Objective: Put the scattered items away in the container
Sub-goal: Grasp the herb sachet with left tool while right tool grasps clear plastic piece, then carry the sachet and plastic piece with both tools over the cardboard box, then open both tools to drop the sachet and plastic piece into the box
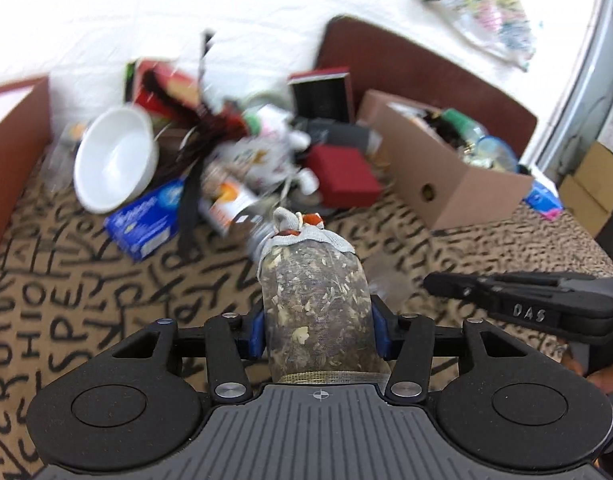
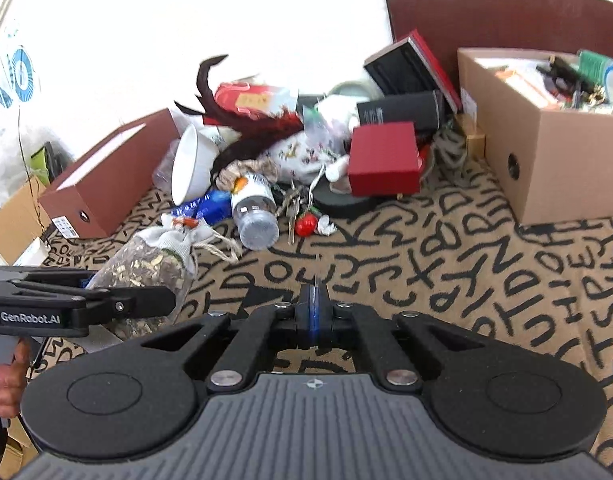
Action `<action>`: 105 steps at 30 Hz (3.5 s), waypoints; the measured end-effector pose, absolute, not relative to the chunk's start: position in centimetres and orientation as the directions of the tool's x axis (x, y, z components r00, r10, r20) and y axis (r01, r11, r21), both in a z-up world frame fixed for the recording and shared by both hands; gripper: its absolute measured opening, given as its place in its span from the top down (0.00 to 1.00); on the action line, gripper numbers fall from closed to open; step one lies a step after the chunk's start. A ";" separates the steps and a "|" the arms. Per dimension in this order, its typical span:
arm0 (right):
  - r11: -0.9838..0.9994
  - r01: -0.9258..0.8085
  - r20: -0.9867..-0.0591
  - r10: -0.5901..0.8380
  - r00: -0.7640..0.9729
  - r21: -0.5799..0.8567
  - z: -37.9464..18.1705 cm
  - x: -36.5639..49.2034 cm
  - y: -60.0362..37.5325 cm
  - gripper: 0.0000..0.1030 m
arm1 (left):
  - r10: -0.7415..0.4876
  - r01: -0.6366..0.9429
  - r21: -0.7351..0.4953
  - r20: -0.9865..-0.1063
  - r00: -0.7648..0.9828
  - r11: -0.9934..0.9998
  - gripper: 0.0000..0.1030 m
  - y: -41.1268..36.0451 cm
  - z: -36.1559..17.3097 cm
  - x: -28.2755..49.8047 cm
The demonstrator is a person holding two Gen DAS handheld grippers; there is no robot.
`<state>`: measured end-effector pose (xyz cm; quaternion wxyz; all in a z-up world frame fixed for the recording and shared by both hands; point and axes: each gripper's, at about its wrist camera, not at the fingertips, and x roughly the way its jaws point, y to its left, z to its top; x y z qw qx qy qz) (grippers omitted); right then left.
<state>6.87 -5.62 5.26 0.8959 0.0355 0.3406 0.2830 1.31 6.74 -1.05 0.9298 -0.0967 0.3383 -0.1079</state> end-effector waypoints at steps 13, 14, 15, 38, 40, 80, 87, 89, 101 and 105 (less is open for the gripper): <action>0.875 -0.420 -0.628 0.470 0.620 0.240 2.6 8.7 -6.0 0.30 | -0.231 0.103 -0.236 -0.620 0.750 0.966 0.50 7.1 -1.3 1.3; 0.879 -0.428 -0.632 0.456 0.626 0.211 2.5 8.6 -6.0 0.16 | -0.231 0.095 -0.243 -0.625 0.745 0.965 0.50 7.3 -1.5 1.5; 0.883 -0.436 -0.635 0.439 0.636 0.174 2.4 8.5 -5.8 0.17 | -0.234 0.089 -0.253 -0.630 0.741 0.963 0.49 7.4 -1.8 1.7; 0.873 -0.482 -0.624 0.421 0.658 0.081 0.1 8.8 -3.3 0.59 | -0.253 0.070 -0.288 -0.668 0.700 0.955 0.49 7.4 -3.5 2.7; 0.875 -0.475 -0.623 0.424 0.657 0.094 0.2 8.7 -3.5 0.60 | -0.253 0.071 -0.288 -0.667 0.701 0.955 0.49 7.3 -3.4 2.6; 0.982 -0.186 -0.377 0.165 0.911 -0.019 12.8 23.9 -25.4 0.59 | -0.400 0.215 -0.389 -0.494 0.772 0.896 0.49 -16.8 8.0 31.5; 0.989 -0.151 -0.402 0.137 0.905 -0.002 11.1 28.1 -27.0 0.57 | -0.394 0.196 -0.384 -0.548 0.738 0.902 0.37 -19.1 4.5 35.6; 0.988 -0.152 -0.422 0.145 0.895 0.016 10.2 29.2 -27.3 0.42 | -0.400 0.204 -0.380 -0.561 0.725 0.902 0.27 -19.2 3.8 35.9; 0.993 -0.117 -0.458 0.103 0.883 -0.001 8.6 27.9 -27.6 0.11 | -0.411 0.307 -0.276 -0.533 0.739 0.911 0.01 -19.4 4.7 32.9; 0.993 -0.113 -0.442 0.084 0.893 -0.040 9.7 27.0 -26.8 0.05 | -0.409 0.308 -0.271 -0.543 0.734 0.912 0.00 -19.3 5.2 32.1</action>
